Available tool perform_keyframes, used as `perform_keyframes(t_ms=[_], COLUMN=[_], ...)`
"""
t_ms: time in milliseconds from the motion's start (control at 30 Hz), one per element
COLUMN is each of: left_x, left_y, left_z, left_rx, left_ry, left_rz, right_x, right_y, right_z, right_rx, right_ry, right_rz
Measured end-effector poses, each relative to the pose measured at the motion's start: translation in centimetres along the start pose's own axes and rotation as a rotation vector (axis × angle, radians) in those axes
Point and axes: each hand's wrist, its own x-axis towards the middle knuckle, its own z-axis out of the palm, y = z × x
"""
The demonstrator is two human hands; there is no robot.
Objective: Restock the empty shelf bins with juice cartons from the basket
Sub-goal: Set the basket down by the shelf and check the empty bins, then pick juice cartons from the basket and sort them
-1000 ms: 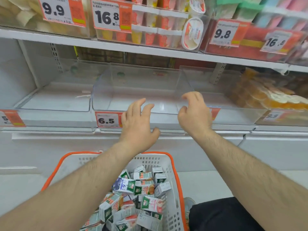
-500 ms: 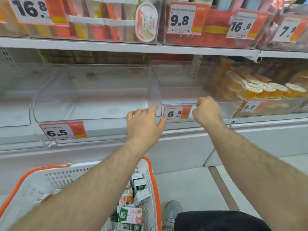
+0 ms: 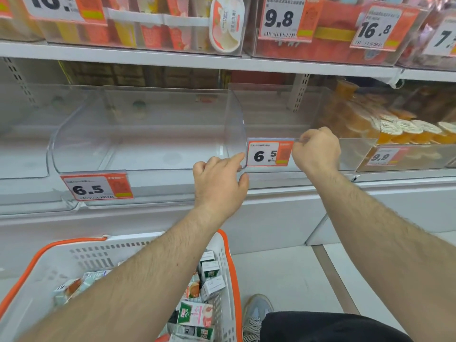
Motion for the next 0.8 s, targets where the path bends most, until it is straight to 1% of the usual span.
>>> perform_keyframes(t_ms=[167, 300, 467, 800], left_x=[-0.2, -0.5, -1.1, -1.3], left_y=[-0.1, 0.2, 0.6, 0.9], left_z=[-0.2, -0.2, 0.0, 0.1], left_rx=[0.015, 0.039, 0.134, 0.204], left_ry=[-0.049, -0.062, -0.116, -0.124], left_rz=[0.025, 0.028, 0.025, 0.05], right_x=[-1.5, -3.2, -4.5, -5.4], right_y=[0.8, 1.3, 2.0, 2.2], right_z=[-0.3, -0.9, -1.1, -1.6], right_rx=[-0.059, -0.022, -0.021, -0.035], right_ry=[-0.026, -0.046, -0.082, -0.095], right_rz=[0.012, 0.034, 0.043, 0.043])
